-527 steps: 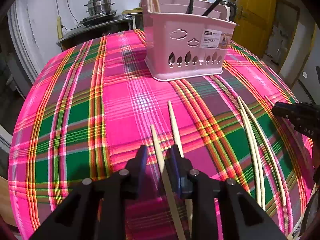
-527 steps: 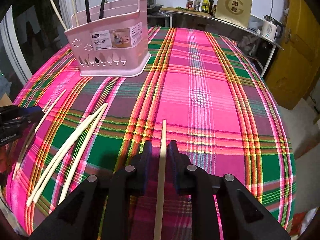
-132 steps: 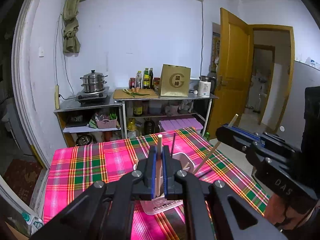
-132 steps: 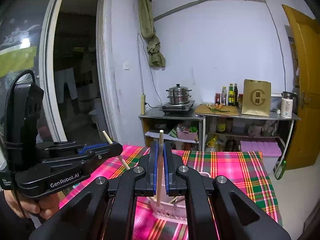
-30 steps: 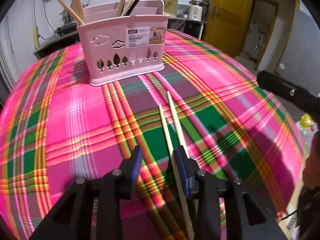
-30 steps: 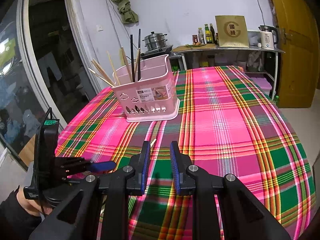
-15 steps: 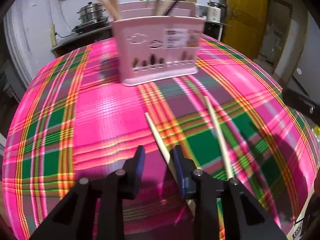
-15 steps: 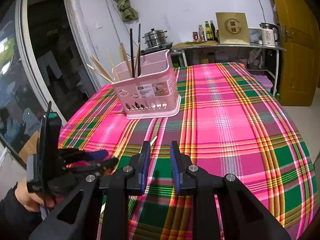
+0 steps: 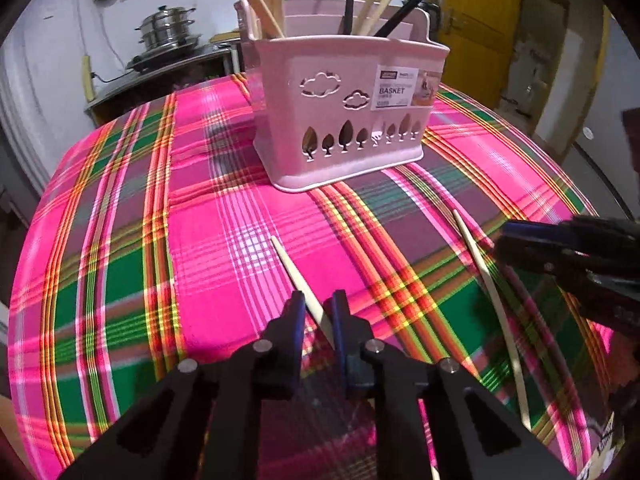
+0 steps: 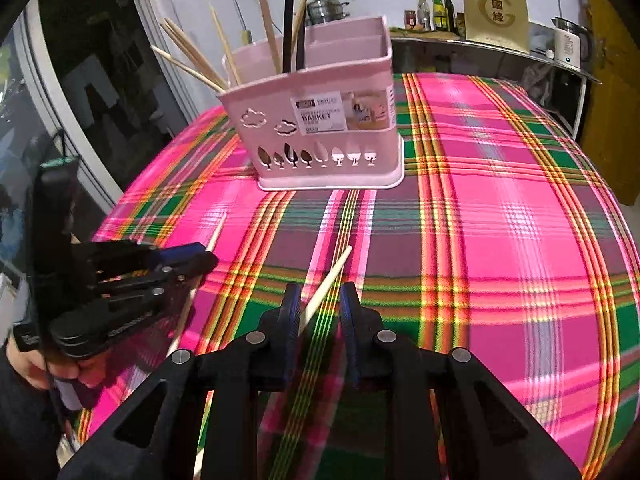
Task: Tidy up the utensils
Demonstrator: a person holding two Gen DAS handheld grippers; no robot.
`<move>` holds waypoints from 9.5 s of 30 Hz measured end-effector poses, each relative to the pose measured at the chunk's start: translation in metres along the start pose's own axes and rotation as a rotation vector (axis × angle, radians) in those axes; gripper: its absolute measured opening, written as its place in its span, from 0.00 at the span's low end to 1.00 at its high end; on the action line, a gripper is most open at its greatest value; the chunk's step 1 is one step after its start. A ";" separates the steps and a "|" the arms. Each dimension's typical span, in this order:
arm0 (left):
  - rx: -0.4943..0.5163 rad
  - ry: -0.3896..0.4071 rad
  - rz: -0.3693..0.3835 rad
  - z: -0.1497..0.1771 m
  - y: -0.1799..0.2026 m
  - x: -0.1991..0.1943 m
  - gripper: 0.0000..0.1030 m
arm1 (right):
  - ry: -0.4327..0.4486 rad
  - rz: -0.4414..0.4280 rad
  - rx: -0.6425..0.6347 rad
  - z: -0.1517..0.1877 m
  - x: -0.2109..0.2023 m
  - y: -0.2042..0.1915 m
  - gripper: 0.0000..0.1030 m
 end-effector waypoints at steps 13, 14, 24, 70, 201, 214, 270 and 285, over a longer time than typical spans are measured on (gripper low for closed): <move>-0.165 -0.040 0.005 -0.013 -0.013 0.007 0.15 | -0.066 0.105 -0.012 -0.011 0.028 -0.005 0.20; -0.165 -0.040 -0.011 -0.014 -0.012 0.008 0.15 | -0.071 0.122 -0.020 -0.012 0.029 -0.007 0.19; -0.135 -0.028 -0.065 -0.025 -0.010 0.013 0.14 | -0.085 0.144 -0.006 -0.018 0.032 -0.004 0.06; -0.110 0.286 0.039 -0.049 0.011 -0.150 0.06 | 0.283 0.003 -0.121 -0.053 -0.138 -0.036 0.05; -0.179 0.399 -0.010 0.067 0.050 -0.158 0.30 | 0.402 0.063 -0.098 0.074 -0.159 -0.049 0.29; -0.185 0.386 -0.007 0.097 0.060 -0.146 0.30 | 0.381 0.093 -0.107 0.104 -0.151 -0.056 0.29; -0.181 0.390 -0.021 0.098 0.067 -0.144 0.30 | 0.393 0.104 -0.093 0.107 -0.150 -0.051 0.29; -0.179 0.391 -0.014 0.098 0.070 -0.145 0.31 | 0.394 0.106 -0.091 0.108 -0.151 -0.051 0.29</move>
Point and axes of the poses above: each gripper's, at about its wrist camera, not at the fingertips, and x roughly the way its jaws point, y to its right, z to its underside, the point moved 7 cm from there along x, roughly the way its jaws point, and after that the axes turned 6 degrees about -y, right-handed, at the moved point
